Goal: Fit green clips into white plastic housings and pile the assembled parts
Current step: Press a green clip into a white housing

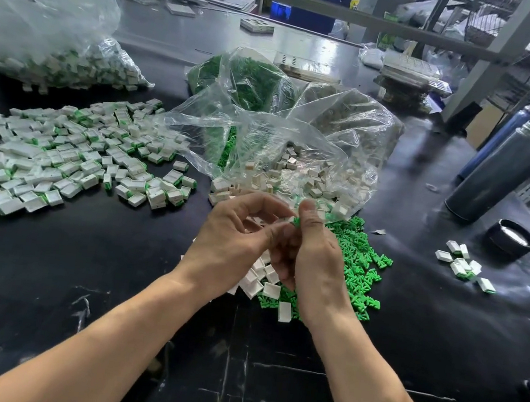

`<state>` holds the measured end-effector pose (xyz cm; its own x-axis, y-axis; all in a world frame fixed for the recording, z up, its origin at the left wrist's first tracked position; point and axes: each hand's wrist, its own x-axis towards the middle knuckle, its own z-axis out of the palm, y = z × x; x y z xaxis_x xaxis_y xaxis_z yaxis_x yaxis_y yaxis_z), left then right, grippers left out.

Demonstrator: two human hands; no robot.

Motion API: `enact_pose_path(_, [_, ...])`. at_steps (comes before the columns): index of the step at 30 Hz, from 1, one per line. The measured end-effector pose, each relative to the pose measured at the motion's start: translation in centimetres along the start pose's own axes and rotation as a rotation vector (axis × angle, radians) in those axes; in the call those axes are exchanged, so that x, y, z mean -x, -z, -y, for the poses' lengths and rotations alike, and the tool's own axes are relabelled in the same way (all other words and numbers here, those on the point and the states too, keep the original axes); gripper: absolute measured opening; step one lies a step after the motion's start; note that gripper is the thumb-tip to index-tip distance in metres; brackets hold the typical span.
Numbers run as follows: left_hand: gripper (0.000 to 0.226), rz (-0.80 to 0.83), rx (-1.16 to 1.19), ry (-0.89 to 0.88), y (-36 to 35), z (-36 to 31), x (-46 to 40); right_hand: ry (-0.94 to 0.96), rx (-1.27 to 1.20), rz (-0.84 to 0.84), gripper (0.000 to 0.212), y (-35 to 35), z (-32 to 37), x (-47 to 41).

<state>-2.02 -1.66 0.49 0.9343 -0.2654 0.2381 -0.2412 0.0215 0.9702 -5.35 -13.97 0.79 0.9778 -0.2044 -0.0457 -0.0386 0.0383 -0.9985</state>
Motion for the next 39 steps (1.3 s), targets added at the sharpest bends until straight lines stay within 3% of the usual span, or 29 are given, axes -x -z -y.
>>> enact_pose_path(4, [0.009, 0.009, 0.005, 0.008, -0.5, 0.2, 0.2, 0.023, -0.104, -0.027, 0.054, -0.4, -0.4, -0.4])
enact_pose_path(14, [0.005, -0.013, -0.053, -0.011, -1.0, -0.2, 0.7, 0.178, 0.172, -0.185, 0.057, -0.6, -0.9, -0.8])
enact_pose_path(29, [0.008, -0.016, 0.016, -0.004, -0.9, -0.3, 0.9, 0.267, 0.171, -0.182, 0.06, -0.5, -1.1, -0.9])
enact_pose_path(34, [0.009, -0.032, -0.002, -0.012, -0.9, -0.2, 0.6, 0.207, 0.106, -0.183, 0.057, -0.8, -1.2, -0.9])
enact_pose_path(39, [0.008, -0.055, -0.049, 0.022, -0.2, -0.1, 0.4, 0.212, 0.18, -0.11, 0.067, 0.0, -1.4, -0.9])
